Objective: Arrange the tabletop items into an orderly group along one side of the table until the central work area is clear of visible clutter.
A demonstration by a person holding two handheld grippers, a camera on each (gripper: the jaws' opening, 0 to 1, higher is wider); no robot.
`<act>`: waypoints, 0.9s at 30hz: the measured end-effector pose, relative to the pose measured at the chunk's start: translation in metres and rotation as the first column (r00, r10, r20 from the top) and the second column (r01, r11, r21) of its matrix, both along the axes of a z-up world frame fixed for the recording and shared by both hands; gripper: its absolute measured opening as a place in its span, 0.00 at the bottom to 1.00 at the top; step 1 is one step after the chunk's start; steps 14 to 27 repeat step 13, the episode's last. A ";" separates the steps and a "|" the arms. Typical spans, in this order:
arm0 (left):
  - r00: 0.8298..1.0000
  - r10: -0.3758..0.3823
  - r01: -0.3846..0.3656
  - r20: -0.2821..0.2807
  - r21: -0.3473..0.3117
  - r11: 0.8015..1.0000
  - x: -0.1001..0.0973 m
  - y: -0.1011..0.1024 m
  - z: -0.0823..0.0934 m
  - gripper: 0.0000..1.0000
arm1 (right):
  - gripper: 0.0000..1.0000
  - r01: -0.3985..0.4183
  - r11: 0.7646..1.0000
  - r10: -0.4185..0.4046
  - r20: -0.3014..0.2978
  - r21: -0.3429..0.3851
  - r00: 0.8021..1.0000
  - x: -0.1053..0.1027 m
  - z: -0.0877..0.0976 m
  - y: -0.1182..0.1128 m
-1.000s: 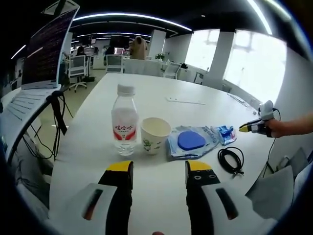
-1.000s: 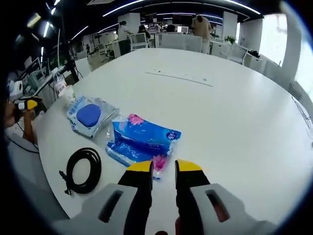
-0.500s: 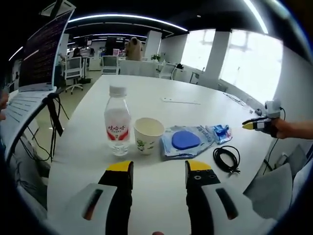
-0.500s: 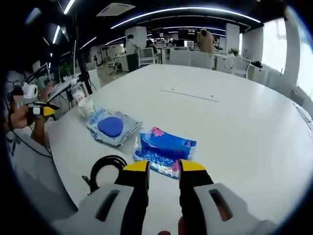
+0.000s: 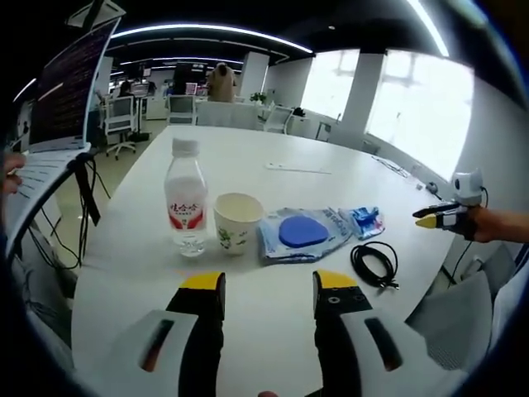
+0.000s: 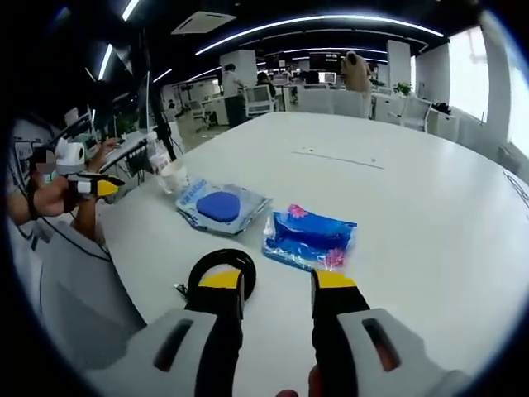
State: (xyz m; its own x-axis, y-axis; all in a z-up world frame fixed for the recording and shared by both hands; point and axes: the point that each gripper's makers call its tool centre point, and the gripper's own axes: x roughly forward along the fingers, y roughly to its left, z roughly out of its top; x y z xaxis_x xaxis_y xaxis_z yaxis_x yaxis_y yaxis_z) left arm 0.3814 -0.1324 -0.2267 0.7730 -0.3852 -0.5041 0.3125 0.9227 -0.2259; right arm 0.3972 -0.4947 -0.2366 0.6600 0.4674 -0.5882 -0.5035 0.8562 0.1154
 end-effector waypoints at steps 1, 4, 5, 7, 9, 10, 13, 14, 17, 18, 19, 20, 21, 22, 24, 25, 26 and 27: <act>1.000 -0.001 0.001 0.000 -0.001 1.000 -0.001 0.000 0.000 0.42 | 0.32 0.004 1.000 -0.004 0.001 0.006 1.000 -0.003 0.000 0.002; 1.000 -0.008 0.008 -0.002 -0.001 1.000 -0.004 -0.002 -0.002 0.42 | 0.33 0.007 1.000 -0.007 -0.001 0.013 1.000 -0.010 -0.001 0.005; 1.000 -0.012 0.012 -0.002 0.000 1.000 -0.004 -0.003 -0.003 0.42 | 0.33 0.007 1.000 -0.006 -0.004 0.014 1.000 -0.013 -0.002 0.006; 1.000 -0.017 0.017 -0.003 -0.001 1.000 -0.005 -0.004 -0.004 0.42 | 0.33 0.005 1.000 -0.005 -0.005 0.012 1.000 -0.015 -0.003 0.008; 1.000 -0.021 0.021 -0.003 -0.002 1.000 -0.007 -0.006 -0.004 0.42 | 0.34 0.001 1.000 -0.001 -0.008 0.013 1.000 -0.017 -0.005 0.009; 1.000 -0.025 0.025 -0.003 -0.002 1.000 -0.007 -0.007 -0.004 0.42 | 0.34 0.000 1.000 0.000 -0.009 0.010 1.000 -0.018 -0.005 0.009; 1.000 -0.031 0.031 -0.002 -0.002 1.000 -0.009 -0.008 -0.004 0.42 | 0.34 -0.004 1.000 0.004 -0.009 0.007 1.000 -0.020 -0.005 0.010; 1.000 -0.031 0.031 -0.002 -0.002 1.000 -0.009 -0.008 -0.004 0.42 | 0.34 -0.004 1.000 0.004 -0.009 0.007 1.000 -0.020 -0.005 0.010; 1.000 -0.031 0.031 -0.002 -0.002 1.000 -0.009 -0.008 -0.004 0.42 | 0.34 -0.004 1.000 0.004 -0.009 0.007 1.000 -0.020 -0.005 0.010; 1.000 -0.031 0.031 -0.002 -0.002 1.000 -0.009 -0.008 -0.004 0.42 | 0.34 -0.004 1.000 0.004 -0.009 0.007 1.000 -0.020 -0.005 0.010; 1.000 -0.031 0.031 -0.002 -0.002 1.000 -0.009 -0.008 -0.004 0.42 | 0.34 -0.004 1.000 0.004 -0.009 0.007 1.000 -0.020 -0.005 0.010; 1.000 -0.031 0.031 -0.002 -0.002 1.000 -0.009 -0.008 -0.004 0.42 | 0.34 -0.004 1.000 0.004 -0.009 0.007 1.000 -0.020 -0.005 0.010; 1.000 -0.031 0.031 -0.002 -0.002 1.000 -0.009 -0.008 -0.004 0.42 | 0.34 -0.004 1.000 0.004 -0.009 0.007 1.000 -0.020 -0.005 0.010; 1.000 -0.031 0.031 -0.002 -0.002 1.000 -0.009 -0.008 -0.004 0.42 | 0.34 -0.004 1.000 0.004 -0.009 0.007 1.000 -0.020 -0.005 0.010; 1.000 -0.031 0.031 -0.002 -0.002 1.000 -0.009 -0.008 -0.004 0.42 | 0.34 -0.004 1.000 0.004 -0.009 0.007 1.000 -0.020 -0.005 0.010; 1.000 -0.031 0.031 -0.002 -0.002 1.000 -0.009 -0.008 -0.004 0.42 | 0.34 -0.004 1.000 0.004 -0.009 0.007 1.000 -0.020 -0.005 0.010; 1.000 -0.031 0.031 -0.002 -0.002 1.000 -0.009 -0.008 -0.004 0.42 | 0.34 -0.004 1.000 0.004 -0.009 0.007 1.000 -0.020 -0.005 0.010; 1.000 -0.031 0.031 -0.002 -0.002 1.000 -0.009 -0.008 -0.004 0.42 | 0.34 -0.004 1.000 0.004 -0.009 0.007 1.000 -0.020 -0.005 0.010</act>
